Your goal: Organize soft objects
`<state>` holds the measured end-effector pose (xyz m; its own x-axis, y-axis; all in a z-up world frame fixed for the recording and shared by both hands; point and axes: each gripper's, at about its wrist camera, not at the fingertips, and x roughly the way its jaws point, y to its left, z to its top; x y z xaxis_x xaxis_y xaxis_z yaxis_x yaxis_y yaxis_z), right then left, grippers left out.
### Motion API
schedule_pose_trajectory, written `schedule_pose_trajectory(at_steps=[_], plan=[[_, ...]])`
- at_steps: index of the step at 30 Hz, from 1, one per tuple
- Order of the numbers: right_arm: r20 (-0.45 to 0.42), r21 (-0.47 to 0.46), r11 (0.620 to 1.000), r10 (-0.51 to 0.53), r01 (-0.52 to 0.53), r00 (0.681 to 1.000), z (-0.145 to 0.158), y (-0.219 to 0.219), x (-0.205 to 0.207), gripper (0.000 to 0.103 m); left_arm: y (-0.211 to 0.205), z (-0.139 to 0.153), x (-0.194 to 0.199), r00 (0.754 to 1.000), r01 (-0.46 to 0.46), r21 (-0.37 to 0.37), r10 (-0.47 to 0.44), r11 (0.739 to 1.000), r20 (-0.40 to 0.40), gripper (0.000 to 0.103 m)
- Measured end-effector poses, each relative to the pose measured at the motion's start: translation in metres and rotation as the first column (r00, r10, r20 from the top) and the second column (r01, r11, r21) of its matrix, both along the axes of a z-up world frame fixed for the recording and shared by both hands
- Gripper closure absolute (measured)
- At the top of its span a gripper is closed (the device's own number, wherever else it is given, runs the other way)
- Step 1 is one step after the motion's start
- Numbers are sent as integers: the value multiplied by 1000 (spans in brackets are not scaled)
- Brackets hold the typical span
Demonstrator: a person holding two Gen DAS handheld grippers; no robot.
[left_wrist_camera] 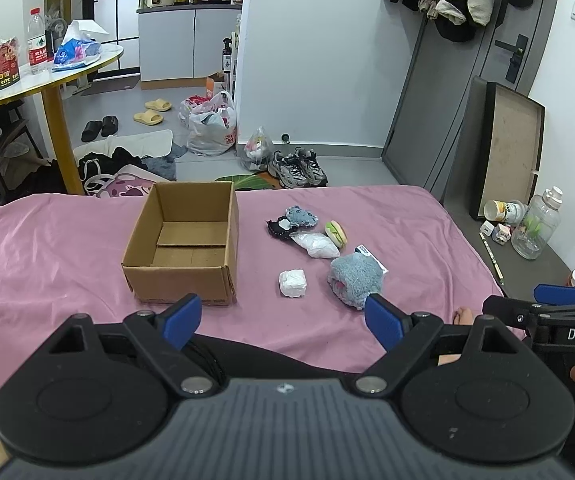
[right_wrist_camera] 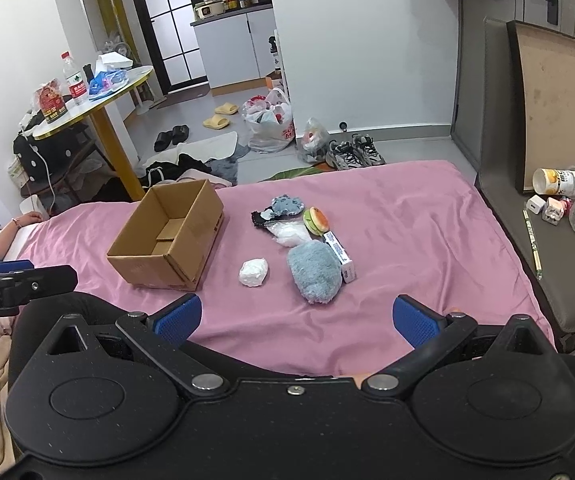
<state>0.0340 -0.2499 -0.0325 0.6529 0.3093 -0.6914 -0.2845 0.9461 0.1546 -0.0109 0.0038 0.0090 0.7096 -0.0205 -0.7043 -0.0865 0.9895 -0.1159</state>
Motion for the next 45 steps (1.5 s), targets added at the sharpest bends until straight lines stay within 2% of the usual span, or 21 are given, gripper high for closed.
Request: schedule_pose_trajectory(at_steps=[33, 45], plan=[[3, -8, 1000, -8, 8, 1000, 2, -4, 2, 0, -2, 0, 0, 1000, 5, 10, -5, 1000, -5, 15], [-17, -20, 1000, -2, 2, 1000, -7, 3, 10, 0, 0, -10, 15, 1000, 8, 3, -8, 1000, -23, 15]])
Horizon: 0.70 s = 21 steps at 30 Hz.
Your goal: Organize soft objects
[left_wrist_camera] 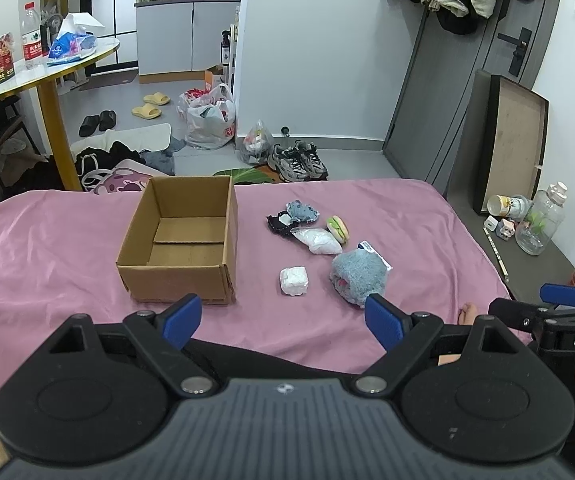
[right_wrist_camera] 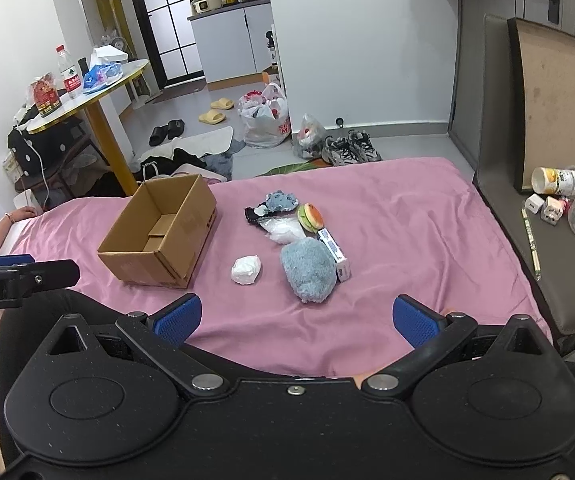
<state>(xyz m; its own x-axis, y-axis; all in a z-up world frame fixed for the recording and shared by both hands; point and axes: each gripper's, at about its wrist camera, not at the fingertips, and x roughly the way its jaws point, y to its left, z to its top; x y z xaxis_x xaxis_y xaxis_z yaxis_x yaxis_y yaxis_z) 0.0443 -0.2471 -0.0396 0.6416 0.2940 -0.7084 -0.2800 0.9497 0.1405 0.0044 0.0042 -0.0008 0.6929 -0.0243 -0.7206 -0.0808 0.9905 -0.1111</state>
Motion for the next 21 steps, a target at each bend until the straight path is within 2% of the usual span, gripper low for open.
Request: schedule_pose_trajectory(at_steps=[8, 21], plan=[[-34, -2, 1000, -21, 21, 999, -17, -2, 17, 0, 1, -15, 18, 1000, 7, -23, -7, 1000, -14, 15], [-132, 14, 999, -49, 51, 990, -54, 6, 57, 0, -3, -56, 64, 996, 18, -72, -24, 997, -88, 15]])
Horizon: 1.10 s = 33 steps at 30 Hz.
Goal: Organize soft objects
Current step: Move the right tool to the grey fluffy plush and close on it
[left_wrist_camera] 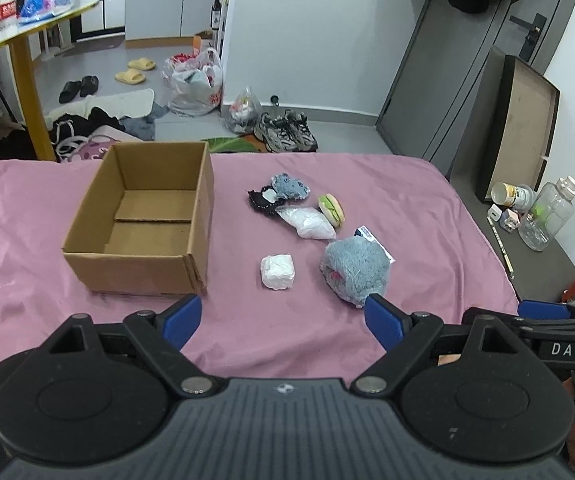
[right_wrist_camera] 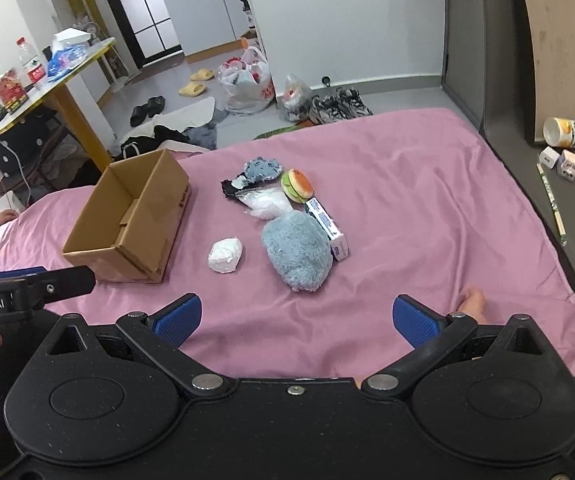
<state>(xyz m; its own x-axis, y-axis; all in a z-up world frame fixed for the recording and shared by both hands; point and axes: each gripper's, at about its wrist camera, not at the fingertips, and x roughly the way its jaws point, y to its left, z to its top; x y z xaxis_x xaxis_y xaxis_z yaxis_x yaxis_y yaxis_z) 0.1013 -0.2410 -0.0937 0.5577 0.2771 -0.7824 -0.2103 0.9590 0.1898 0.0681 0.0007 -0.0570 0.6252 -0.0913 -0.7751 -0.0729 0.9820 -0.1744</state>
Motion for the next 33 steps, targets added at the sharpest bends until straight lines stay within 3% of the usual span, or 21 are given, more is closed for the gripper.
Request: schedule_pose_trajectory(at_steps=[13, 20, 26, 33], plan=[[-30, 1, 1000, -20, 20, 999, -20, 5, 35, 0, -1, -24, 38, 1000, 7, -24, -8, 1000, -29, 18], [-1, 8, 1000, -16, 16, 1000, -26, 7, 53, 1, 2, -37, 61, 999, -7, -53, 5, 999, -44, 39], [-39, 56, 998, 0, 2, 999, -37, 12, 71, 14, 4, -50, 80, 998, -10, -56, 6, 998, -65, 48], [-88, 88, 996, 26, -18, 996, -49, 25, 90, 35, 5, -67, 110, 992, -36, -59, 28, 998, -127, 49]])
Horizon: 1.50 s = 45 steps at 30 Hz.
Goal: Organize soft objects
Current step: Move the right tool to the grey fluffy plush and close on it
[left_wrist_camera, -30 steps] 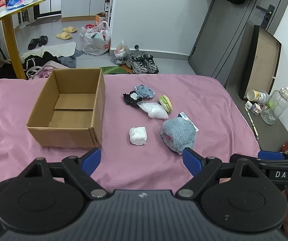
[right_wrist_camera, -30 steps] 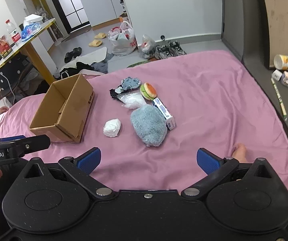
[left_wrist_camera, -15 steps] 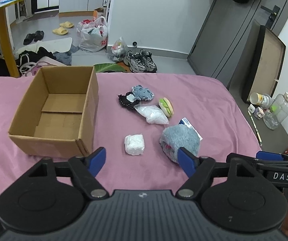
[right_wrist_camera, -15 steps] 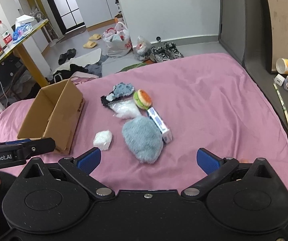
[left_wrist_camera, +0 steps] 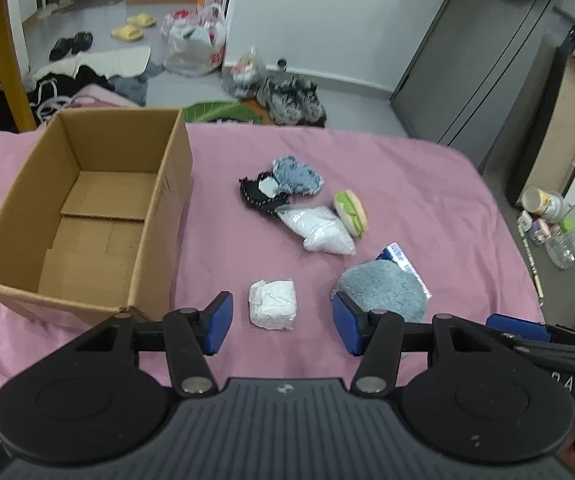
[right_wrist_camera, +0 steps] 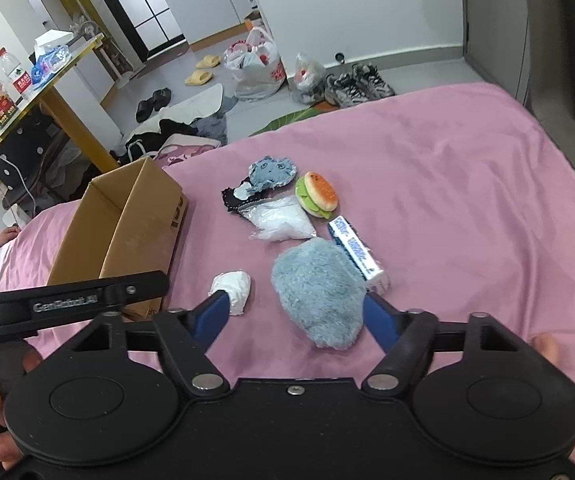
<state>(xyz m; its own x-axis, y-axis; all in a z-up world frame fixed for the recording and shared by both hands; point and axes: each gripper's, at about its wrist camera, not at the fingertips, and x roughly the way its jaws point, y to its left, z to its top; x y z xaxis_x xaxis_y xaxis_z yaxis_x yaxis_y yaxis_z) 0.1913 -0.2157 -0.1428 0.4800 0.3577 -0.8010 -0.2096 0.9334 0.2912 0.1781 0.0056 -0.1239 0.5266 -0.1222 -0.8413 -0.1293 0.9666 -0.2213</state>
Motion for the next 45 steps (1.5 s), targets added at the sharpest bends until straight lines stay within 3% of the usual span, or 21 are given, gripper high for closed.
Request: schedule_pose_trajectory(at_steps=[5, 10, 13, 20, 33, 35, 39, 45], plan=[[-29, 40, 999, 4, -2, 1000, -10, 3, 11, 46, -1, -10, 21, 999, 3, 9, -3, 1000, -32, 58], [-84, 83, 996, 24, -17, 996, -25, 7, 23, 65, 0, -24, 33, 999, -3, -13, 2, 1000, -44, 61], [-112, 104, 994, 32, -20, 993, -36, 8, 25, 66, 0, -36, 38, 998, -1, -15, 0, 1000, -57, 63], [-160, 76, 997, 8, 5, 987, -53, 9, 31, 65, 0, -56, 45, 998, 9, -105, -16, 994, -61, 66], [-82, -86, 994, -69, 62, 994, -59, -8, 39, 54, -24, -77, 65, 992, 95, -167, -107, 981, -66, 66], [-91, -74, 994, -89, 82, 992, -60, -14, 42, 57, -27, -79, 69, 991, 99, -184, -113, 978, -69, 66], [-94, -47, 991, -128, 124, 987, -62, -23, 46, 75, -33, -80, 76, 989, 115, -230, -133, 966, -66, 66], [-120, 17, 983, -178, 181, 977, -66, -40, 48, 80, -48, -94, 81, 983, 123, -281, -155, 952, -94, 67]])
